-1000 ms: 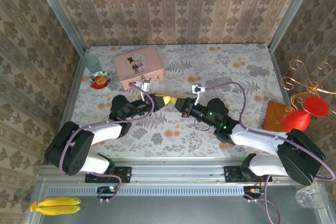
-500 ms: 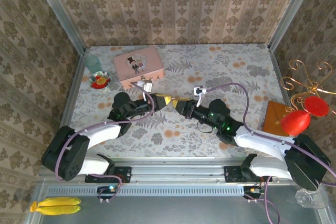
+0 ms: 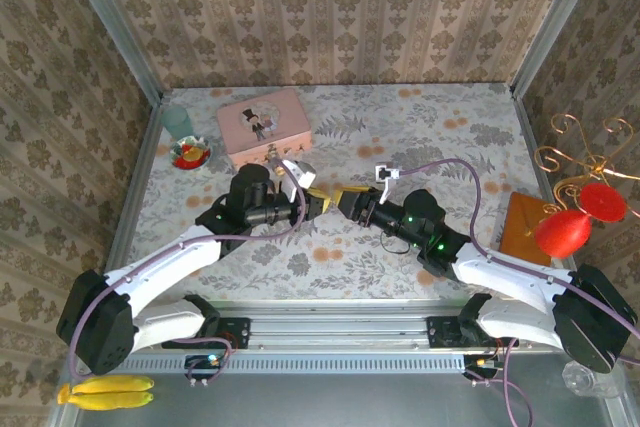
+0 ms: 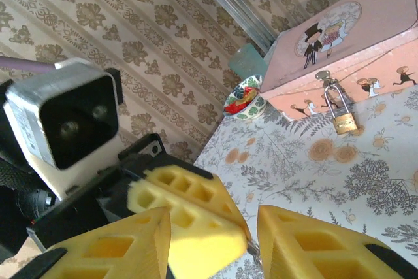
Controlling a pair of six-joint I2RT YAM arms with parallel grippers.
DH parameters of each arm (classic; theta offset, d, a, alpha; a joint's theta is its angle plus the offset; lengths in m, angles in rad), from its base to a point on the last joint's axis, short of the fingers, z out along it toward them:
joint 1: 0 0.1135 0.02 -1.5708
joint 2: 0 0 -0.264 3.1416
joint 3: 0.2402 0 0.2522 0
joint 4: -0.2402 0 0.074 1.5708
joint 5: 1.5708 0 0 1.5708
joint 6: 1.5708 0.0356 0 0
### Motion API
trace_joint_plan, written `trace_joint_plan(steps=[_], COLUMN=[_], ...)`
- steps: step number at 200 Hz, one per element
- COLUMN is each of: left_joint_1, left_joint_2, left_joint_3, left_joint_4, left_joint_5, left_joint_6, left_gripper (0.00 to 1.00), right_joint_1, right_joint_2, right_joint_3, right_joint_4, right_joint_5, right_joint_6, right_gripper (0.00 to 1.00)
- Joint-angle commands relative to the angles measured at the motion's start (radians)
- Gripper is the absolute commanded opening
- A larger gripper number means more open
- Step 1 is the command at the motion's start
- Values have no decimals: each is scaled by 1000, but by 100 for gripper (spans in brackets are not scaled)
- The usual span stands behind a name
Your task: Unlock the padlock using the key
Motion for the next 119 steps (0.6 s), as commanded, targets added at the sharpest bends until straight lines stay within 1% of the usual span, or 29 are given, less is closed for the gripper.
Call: trace_joint_plan(steps=[1,16,40,78,119], left_joint_1=[-8,-3,25,114,124], left_joint_2=[-12,-32,-51,-74,-81], left_joint_3=[56,37,4,-31,-28], left_joint_4=[-125,-81,23,166,198], left_joint_5=[-22,0,90,246,300], left_joint_6=[107,82,11,-127,-167], left_gripper=[0,0,0,0,0], right_joint_1=[-5,-7,-9,-9,-8], right_joint_2=[-25,-21,3,26,40], right_joint_3=[-19,-25,-23,-23,-18], right_joint_4=[-27,-23,-5,40,92], right_joint_5=[25,23,-8,-81,-154], right_joint_6=[-20,-13,-3,-19,-41], right_gripper=[42,41,41,37,37])
